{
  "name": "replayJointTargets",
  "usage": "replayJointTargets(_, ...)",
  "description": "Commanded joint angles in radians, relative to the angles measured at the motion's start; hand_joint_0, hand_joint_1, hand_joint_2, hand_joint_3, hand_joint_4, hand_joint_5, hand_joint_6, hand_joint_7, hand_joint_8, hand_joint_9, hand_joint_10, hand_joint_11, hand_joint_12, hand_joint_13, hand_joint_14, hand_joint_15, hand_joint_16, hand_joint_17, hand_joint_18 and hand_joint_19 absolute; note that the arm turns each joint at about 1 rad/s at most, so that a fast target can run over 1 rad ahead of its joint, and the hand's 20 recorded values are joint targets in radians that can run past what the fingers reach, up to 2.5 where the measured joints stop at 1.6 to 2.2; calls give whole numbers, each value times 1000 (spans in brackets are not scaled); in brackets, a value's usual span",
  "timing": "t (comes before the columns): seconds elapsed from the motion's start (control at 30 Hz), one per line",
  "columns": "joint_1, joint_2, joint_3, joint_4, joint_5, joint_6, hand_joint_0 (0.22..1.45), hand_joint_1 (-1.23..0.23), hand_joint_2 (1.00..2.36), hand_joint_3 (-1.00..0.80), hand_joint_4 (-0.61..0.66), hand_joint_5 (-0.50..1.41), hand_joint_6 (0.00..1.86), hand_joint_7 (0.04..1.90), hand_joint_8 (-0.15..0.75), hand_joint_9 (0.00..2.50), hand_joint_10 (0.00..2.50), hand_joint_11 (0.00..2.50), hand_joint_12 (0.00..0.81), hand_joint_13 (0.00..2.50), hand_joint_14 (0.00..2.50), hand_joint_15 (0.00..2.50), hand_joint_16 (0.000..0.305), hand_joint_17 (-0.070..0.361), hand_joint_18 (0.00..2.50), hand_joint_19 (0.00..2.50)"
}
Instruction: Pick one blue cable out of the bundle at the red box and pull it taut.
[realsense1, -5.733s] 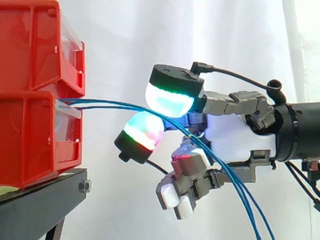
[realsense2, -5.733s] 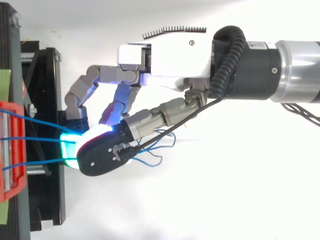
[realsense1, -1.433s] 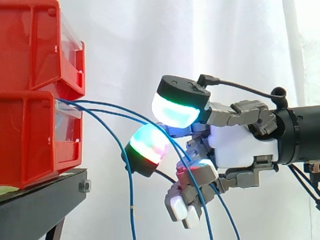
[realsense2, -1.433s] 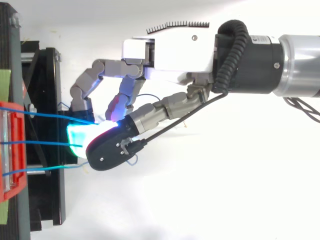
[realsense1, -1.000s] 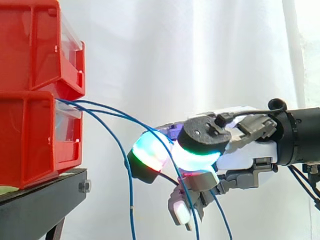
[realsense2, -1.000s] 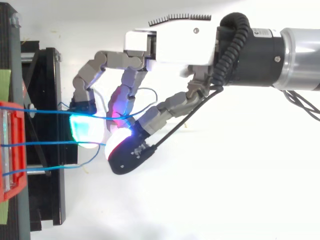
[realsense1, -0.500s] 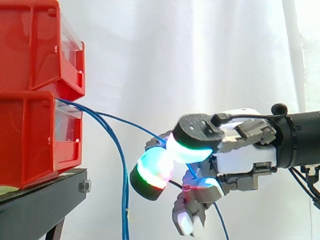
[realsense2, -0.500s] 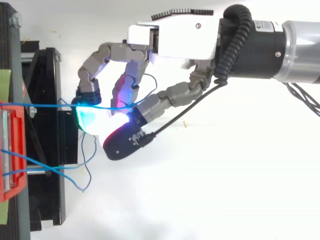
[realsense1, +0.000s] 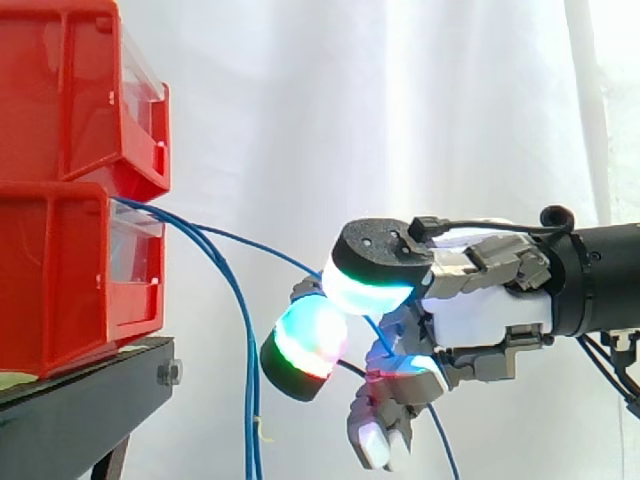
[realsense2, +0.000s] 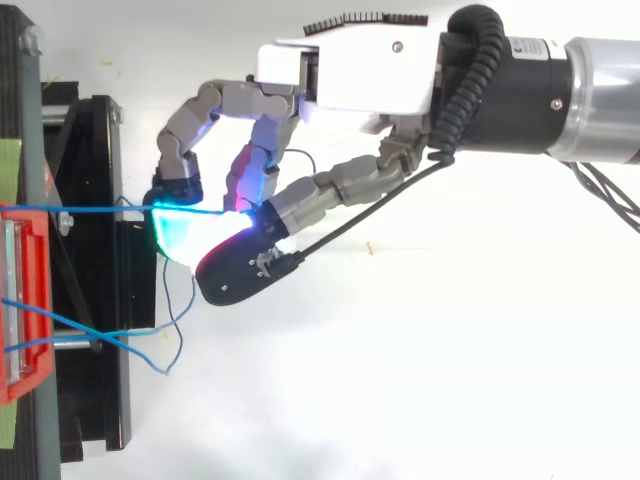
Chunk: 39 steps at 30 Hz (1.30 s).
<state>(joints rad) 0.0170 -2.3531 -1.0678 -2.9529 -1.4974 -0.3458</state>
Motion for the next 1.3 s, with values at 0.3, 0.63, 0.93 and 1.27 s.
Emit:
replayJointTargets(0.3, -8, 12, 2, 2, -1, 1, 623, -791, 1008, -405, 30, -145, 925, 776, 344, 1260, 6, 1229, 368, 1028, 20, 600, 51, 114, 891, 605)
replayJointTargets(0.63, -12, 31, 2, -29, -1, 4, 554, -750, 1000, -494, 34, -141, 923, 762, 360, 1272, 5, 1217, 379, 1030, 19, 599, 52, 118, 893, 605)
replayJointTargets(0.93, -17, 34, 5, -29, -1, 5, 500, -514, 1000, -500, 39, -125, 899, 785, 383, 1302, 6, 1182, 405, 1046, 16, 596, 57, 129, 888, 617)
replayJointTargets(1.27, -20, 34, 19, -35, -4, 1, 584, -536, 1009, -387, 32, -123, 883, 798, 365, 1278, 8, 1148, 388, 1026, 17, 602, 53, 118, 844, 647)
